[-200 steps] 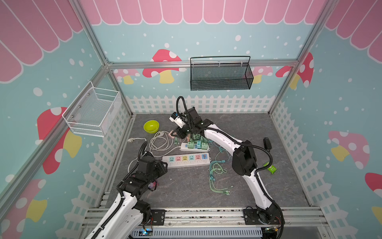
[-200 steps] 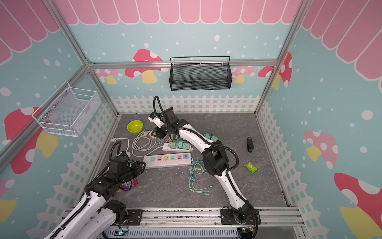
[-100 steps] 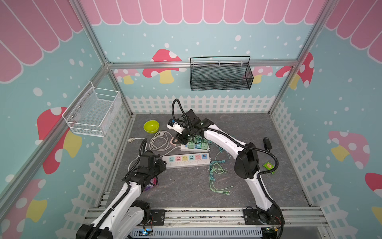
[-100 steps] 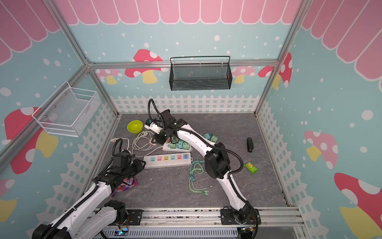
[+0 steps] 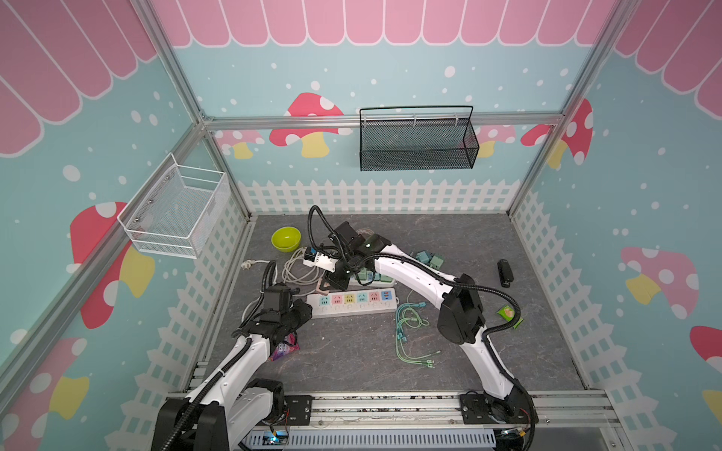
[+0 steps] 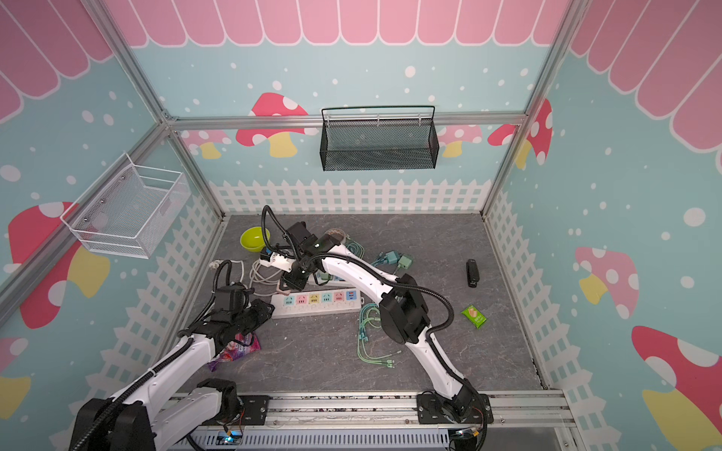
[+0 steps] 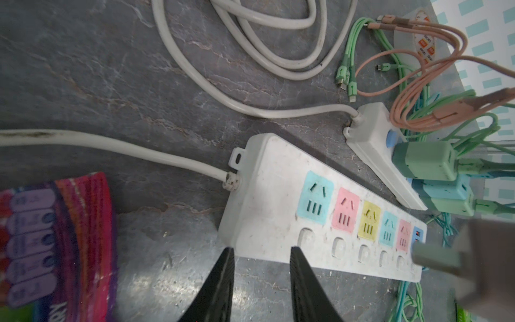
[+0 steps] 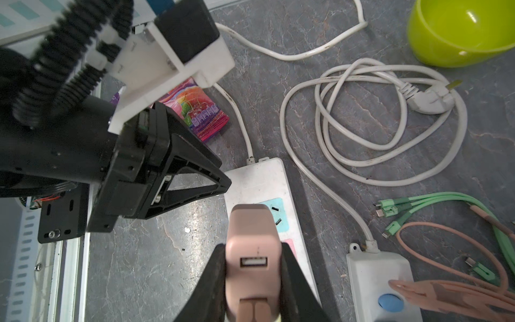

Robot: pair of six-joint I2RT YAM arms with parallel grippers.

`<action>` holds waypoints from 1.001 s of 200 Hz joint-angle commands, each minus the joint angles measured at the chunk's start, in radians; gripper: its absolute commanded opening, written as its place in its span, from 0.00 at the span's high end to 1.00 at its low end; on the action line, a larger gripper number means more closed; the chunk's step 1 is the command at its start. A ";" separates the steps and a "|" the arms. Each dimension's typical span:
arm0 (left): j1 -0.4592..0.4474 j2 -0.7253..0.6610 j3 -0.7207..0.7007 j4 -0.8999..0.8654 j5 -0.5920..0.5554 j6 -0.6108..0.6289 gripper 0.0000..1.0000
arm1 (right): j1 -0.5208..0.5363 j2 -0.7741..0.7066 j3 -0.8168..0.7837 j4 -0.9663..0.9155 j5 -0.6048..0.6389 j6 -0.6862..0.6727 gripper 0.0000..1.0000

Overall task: Insert plugs into power strip
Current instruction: Insert the plug into the socket.

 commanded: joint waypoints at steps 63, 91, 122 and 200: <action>0.036 0.123 0.020 0.092 0.018 0.051 0.68 | 0.034 0.100 0.053 -0.057 0.073 -0.132 0.97; 0.040 0.144 0.022 0.102 0.023 0.057 0.69 | 0.041 0.112 0.060 -0.058 0.086 -0.142 0.97; 0.042 0.152 0.015 0.111 0.024 0.060 0.70 | 0.051 0.121 0.062 -0.057 0.114 -0.167 0.97; 0.047 0.159 0.007 0.112 0.026 0.072 0.72 | 0.057 0.143 0.076 -0.041 0.178 -0.218 0.96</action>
